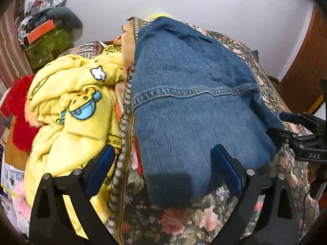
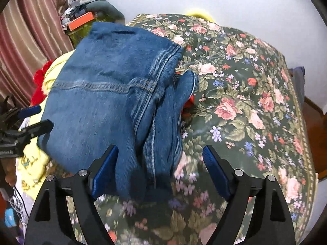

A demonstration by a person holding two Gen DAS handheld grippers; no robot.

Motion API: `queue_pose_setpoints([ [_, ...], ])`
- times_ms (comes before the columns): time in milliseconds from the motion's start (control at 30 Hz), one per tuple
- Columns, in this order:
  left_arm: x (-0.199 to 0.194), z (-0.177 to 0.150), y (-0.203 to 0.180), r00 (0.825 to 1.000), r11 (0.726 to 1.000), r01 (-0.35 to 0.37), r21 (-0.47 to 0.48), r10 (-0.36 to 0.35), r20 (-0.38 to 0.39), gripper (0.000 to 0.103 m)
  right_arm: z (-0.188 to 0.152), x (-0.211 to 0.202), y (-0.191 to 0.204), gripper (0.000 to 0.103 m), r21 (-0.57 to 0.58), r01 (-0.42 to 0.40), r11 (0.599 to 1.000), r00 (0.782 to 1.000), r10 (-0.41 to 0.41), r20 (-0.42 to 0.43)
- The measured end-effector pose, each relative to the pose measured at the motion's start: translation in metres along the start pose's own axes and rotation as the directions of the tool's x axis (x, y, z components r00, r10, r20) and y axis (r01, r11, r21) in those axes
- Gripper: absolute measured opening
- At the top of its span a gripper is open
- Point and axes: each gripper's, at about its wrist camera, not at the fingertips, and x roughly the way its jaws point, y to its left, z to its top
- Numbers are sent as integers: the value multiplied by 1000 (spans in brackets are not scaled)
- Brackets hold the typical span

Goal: Fold large clothes

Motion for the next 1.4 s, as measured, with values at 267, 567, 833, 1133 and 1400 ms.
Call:
queue_pose_setpoints([
  [267, -71, -2, -16, 994, 999, -25, 29, 21, 112, 96, -4, -77, 27, 82, -54, 8, 999, 990, -1, 141],
  [567, -185, -9, -61, 943, 992, -41, 119, -1, 334, 96, -16, -186, 62, 82, -115, 23, 993, 927, 22, 374],
  [833, -291, -46, -89, 814, 991, -81, 102, 7, 581, 96, -56, -263, 85, 85, -71, 55, 996, 800, -1, 600],
  [1133, -357, -107, -106, 666, 991, -118, 63, 32, 745, 97, -96, -317, 104, 93, -41, 57, 998, 680, -9, 733],
  [1400, -368, -134, -113, 651, 995, -91, 45, 25, 759, 102, -106, -328, 113, 103, -1, 82, 997, 608, -49, 793],
])
